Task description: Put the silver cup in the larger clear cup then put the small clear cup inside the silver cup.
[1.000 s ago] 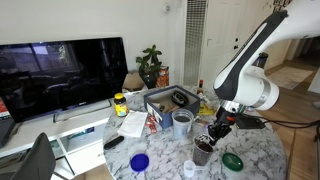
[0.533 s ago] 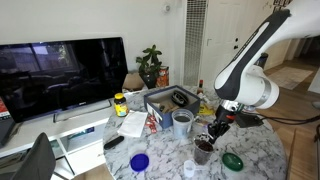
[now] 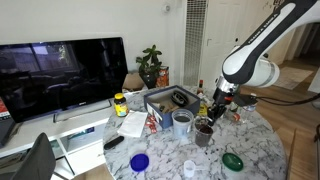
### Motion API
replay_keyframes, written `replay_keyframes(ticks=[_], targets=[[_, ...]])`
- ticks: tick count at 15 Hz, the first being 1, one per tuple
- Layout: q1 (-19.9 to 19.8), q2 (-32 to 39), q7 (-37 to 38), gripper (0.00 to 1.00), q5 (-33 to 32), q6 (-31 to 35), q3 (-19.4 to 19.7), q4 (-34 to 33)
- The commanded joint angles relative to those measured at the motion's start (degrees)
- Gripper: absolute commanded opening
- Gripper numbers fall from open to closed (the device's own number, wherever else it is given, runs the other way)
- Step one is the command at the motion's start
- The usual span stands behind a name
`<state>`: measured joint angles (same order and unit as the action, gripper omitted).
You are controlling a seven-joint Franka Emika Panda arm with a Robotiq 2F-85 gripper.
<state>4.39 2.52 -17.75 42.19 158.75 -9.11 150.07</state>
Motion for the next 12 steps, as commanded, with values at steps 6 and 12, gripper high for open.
replay_keyframes(ticks=[6,12], targets=[[0.39,-3.41,3.28,0.05,-6.15,-5.95,2.78,-1.23],[0.25,-7.35,1.47,0.01,-8.19,-8.74,3.10,-5.08]])
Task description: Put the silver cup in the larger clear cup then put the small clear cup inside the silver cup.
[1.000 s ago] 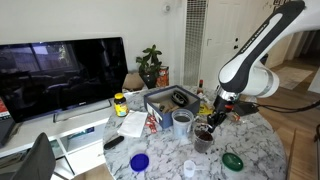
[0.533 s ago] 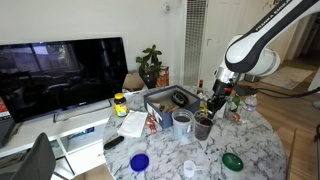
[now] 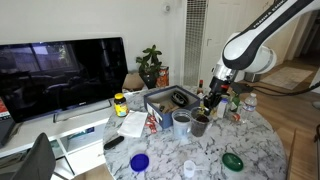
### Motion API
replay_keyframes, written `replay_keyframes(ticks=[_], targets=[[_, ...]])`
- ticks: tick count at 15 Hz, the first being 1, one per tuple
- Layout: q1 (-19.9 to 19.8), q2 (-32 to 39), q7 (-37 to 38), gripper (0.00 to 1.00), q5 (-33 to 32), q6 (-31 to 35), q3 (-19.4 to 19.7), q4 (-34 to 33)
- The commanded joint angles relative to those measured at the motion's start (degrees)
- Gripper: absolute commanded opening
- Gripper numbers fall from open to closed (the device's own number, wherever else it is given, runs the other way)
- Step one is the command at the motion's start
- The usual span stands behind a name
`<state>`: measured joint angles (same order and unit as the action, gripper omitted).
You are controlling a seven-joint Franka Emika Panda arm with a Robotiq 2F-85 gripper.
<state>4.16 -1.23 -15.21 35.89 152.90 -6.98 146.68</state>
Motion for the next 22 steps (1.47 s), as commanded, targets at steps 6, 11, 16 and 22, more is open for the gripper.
replay_keyframes(ticks=[6,11,16,22], targets=[[0.64,-5.38,-2.06,0.01,-4.12,-9.83,2.65,-6.45],[0.69,-2.22,1.28,0.01,-3.24,-0.82,2.65,-7.43],[0.55,2.85,5.75,0.01,-3.13,8.63,2.17,-7.24],[0.55,7.32,7.96,0.01,-1.02,10.42,1.45,-7.43]])
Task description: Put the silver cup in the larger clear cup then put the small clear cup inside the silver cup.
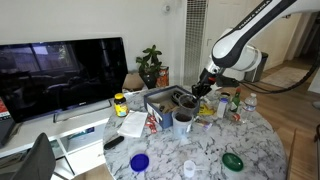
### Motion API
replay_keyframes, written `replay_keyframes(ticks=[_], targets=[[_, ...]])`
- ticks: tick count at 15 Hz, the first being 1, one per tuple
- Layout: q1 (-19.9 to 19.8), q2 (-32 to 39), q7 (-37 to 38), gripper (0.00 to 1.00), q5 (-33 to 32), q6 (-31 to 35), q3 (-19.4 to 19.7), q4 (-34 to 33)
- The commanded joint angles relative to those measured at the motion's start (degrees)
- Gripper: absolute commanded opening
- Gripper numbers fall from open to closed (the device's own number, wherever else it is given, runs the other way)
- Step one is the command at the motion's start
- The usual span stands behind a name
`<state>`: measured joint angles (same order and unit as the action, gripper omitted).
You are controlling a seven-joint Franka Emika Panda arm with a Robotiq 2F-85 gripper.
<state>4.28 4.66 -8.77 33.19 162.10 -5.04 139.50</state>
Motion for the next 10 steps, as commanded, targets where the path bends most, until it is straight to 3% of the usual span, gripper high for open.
replay_keyframes(ticks=[1,5,7,8,10], targets=[[0.45,1.87,1.41,0.01,2.40,1.19,-0.78,-0.49],[0.52,3.08,1.74,0.01,3.47,1.28,-1.38,-0.54],[0.67,3.73,2.79,0.18,3.17,1.68,-1.32,-0.41],[0.73,4.06,3.13,0.33,3.09,1.96,-1.29,-0.47],[0.62,4.55,3.32,0.40,3.77,2.37,-1.45,-0.86]])
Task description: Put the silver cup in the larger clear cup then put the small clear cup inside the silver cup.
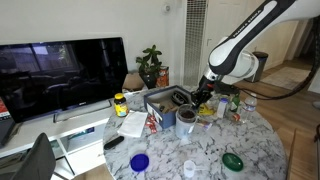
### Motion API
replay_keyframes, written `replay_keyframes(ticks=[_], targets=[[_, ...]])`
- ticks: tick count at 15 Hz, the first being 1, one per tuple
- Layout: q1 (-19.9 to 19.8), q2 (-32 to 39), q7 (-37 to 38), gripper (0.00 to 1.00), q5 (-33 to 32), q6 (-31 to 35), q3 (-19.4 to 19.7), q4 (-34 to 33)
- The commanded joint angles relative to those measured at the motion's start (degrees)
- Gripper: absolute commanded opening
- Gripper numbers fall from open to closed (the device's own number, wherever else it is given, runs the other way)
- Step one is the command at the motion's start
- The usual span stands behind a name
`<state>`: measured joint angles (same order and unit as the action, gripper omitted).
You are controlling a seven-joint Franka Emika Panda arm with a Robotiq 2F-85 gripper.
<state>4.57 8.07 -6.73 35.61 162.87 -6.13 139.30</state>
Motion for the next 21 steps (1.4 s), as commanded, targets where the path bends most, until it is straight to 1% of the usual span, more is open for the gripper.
replay_keyframes(ticks=[1,3,4,7,8,11,14,16,18,21], targets=[[0.30,1.24,1.31,0.49,1.63,1.83,-0.41,-0.80],[0.25,1.36,1.12,0.62,2.59,2.00,-0.60,-1.39],[0.38,1.31,1.57,0.71,2.41,2.18,-0.46,-1.62],[1.15,0.24,5.46,0.93,-0.79,2.46,0.56,-1.85],[0.51,-0.38,8.55,0.99,-3.75,1.89,0.32,-1.74],[0.62,-1.53,16.95,1.00,-12.17,-1.03,2.13,-2.05],[0.60,-3.04,23.68,1.00,-19.45,-6.24,3.56,-3.08],[0.44,-4.16,26.47,0.99,-21.94,-10.12,3.64,-4.14],[0.17,-5.27,27.31,1.00,-22.15,-15.28,3.22,-5.62],[0.09,-6.48,27.97,1.00,-22.04,-20.70,2.81,-7.49]])
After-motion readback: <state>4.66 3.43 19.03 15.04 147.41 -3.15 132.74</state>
